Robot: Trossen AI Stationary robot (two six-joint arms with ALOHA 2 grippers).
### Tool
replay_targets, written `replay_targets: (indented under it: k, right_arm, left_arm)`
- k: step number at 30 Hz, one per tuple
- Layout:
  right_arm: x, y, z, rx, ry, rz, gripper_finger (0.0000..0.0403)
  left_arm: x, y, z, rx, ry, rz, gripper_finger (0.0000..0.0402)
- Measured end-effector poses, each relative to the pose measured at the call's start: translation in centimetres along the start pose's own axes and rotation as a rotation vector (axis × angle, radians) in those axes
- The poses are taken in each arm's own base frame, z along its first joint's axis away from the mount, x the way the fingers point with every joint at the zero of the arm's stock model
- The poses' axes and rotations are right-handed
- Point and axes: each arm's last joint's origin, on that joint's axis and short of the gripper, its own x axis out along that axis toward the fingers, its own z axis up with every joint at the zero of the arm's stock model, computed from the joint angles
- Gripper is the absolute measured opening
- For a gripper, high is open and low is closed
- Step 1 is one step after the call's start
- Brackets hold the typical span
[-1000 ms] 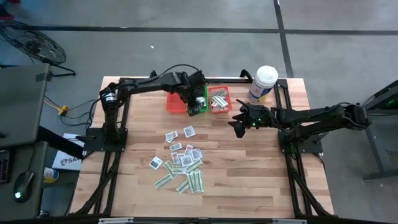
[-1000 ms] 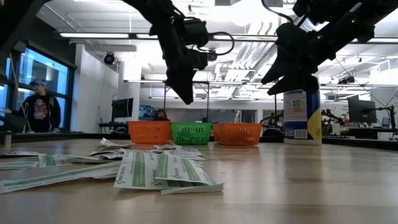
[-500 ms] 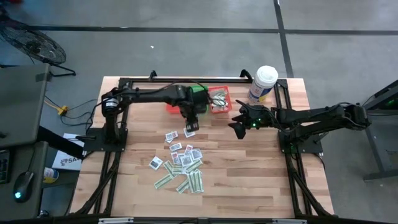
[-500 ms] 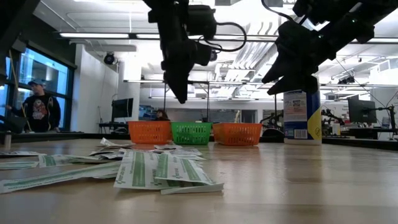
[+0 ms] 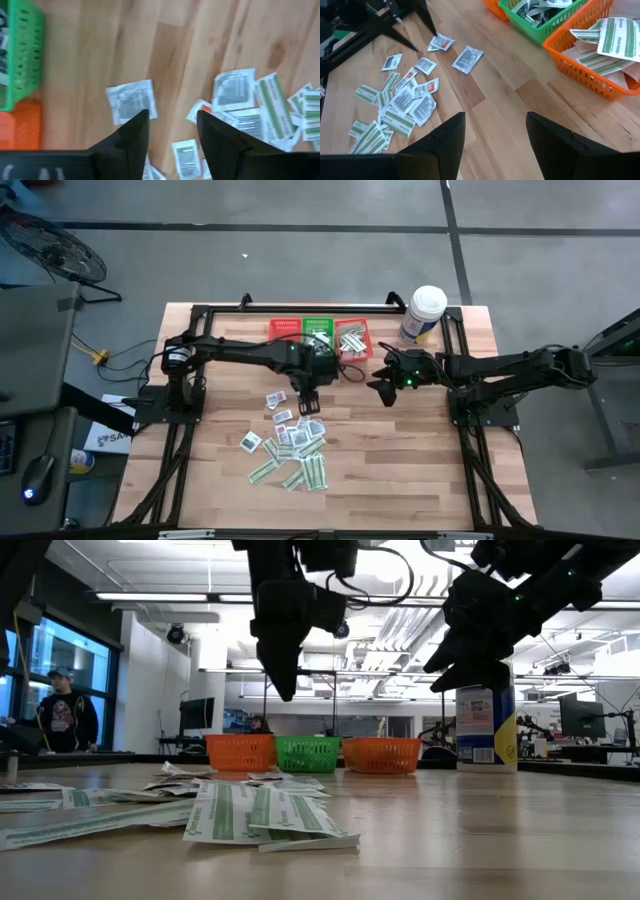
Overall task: Pick & Place First Aid Supplies
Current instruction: Put the towelette pack into the green bin
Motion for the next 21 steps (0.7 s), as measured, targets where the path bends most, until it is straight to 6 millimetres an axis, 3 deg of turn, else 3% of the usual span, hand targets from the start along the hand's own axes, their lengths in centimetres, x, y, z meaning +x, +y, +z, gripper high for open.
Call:
replay_targets:
  k: [8, 16, 21]
  right_arm:
    - [0.0, 0.0, 0.0, -0.009, 0.01, 0.016, 0.0204]
    - [0.0, 0.1, -0.1, -0.006, 0.022, 0.037, 0.0204]
    - [0.0, 0.1, -0.1, 0.001, 0.022, 0.037, 0.0204]
  left_arm:
    - [0.5, -1.8, -0.8, -0.076, 0.008, 0.092, 0.0222]
    - [4.6, -0.7, -2.8, -0.147, 0.054, 0.116, 0.0225]
    - [5.8, 0.9, -3.2, -0.226, 0.044, 0.132, 0.0225]
